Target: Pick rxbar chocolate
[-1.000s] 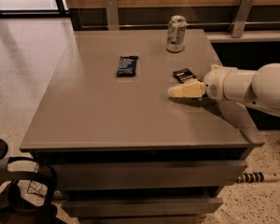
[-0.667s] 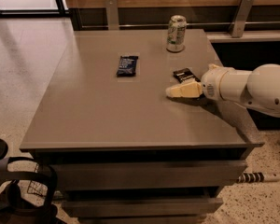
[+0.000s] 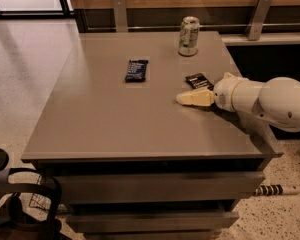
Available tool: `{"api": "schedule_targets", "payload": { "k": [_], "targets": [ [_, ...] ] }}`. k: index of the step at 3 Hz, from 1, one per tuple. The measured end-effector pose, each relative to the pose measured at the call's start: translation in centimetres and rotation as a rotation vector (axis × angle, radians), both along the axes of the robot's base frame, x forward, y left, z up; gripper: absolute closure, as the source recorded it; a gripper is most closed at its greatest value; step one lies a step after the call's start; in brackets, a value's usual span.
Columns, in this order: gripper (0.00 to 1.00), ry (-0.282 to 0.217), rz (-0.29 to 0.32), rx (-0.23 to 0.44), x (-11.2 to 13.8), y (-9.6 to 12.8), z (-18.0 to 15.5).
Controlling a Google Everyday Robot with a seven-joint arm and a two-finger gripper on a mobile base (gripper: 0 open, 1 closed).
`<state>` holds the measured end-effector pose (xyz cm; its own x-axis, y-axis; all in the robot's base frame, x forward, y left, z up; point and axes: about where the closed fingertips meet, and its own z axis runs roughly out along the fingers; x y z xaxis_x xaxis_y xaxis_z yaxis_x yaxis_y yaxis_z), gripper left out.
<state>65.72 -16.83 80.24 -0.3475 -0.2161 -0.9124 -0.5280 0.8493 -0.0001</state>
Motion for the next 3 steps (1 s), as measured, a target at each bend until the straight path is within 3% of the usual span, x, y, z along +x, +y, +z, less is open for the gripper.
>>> {"api": "schedule_targets", "payload": {
  "k": [2,3],
  "targets": [
    [0.41,0.0,0.001,0.0,0.0,0.04,0.08],
    [0.72,0.0,0.001,0.0,0.0,0.05,0.79]
  ]
}}
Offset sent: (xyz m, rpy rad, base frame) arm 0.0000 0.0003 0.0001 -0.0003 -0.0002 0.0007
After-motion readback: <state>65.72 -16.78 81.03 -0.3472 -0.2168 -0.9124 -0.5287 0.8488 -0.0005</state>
